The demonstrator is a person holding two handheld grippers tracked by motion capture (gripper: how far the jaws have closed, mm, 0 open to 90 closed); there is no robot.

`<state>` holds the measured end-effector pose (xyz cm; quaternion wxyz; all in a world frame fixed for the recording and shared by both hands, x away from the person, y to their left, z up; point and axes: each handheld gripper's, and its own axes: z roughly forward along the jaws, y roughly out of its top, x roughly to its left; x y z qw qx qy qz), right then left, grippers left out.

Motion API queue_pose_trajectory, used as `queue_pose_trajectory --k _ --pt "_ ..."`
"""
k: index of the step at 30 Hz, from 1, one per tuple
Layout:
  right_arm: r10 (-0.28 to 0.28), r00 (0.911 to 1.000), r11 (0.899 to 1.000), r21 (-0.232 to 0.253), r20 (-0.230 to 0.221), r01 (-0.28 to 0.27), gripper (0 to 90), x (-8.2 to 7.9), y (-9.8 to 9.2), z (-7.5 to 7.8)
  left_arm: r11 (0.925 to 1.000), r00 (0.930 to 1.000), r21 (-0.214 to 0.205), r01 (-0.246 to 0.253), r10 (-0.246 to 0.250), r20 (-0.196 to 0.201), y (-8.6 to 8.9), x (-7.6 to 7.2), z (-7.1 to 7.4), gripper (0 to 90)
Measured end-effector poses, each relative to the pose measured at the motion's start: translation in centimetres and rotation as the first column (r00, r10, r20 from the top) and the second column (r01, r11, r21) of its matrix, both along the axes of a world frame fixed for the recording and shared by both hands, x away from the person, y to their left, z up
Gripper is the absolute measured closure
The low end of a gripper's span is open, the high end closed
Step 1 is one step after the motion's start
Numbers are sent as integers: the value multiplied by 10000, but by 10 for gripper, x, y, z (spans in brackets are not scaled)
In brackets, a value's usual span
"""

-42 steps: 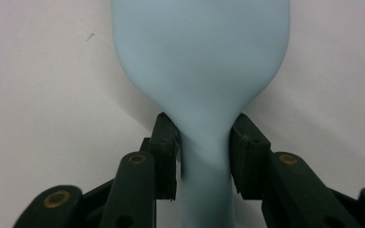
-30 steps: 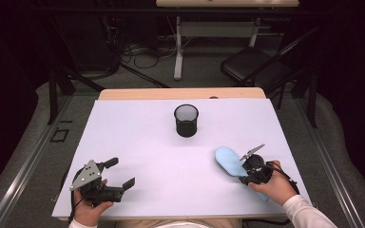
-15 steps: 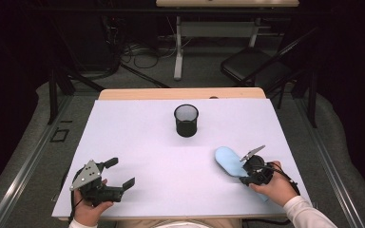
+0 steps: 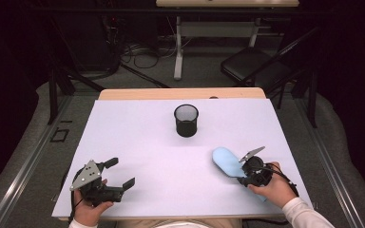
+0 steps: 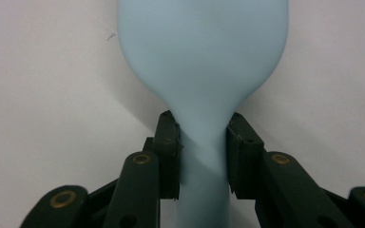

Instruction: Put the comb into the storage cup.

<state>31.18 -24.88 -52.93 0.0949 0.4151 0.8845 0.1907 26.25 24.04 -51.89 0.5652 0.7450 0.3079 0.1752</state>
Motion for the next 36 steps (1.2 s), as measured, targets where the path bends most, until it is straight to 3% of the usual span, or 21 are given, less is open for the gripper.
queue_pose_trajectory --k 1,7,8,10,36 --pt "-46 9999 9998 185 132 43 696 0 1 0 10000 10000 5 0 0 1 0 0 0 34" --pt "47 9997 9999 154 253 -51 696 0 4 5 10000 10000 -7 27 -27 1 0 0 0 34" --pt "-15 9990 9992 402 454 -3 696 0 5 4 10000 10000 -6 33 -33 -3 0 0 0 34" --pt "63 9996 9998 176 284 -68 696 0 5 7 10000 10000 -12 27 -27 5 0 0 0 34" --pt "387 9890 9954 813 1429 -507 696 9 23 37 10000 10000 -28 -5 5 -26 0 0 0 34"
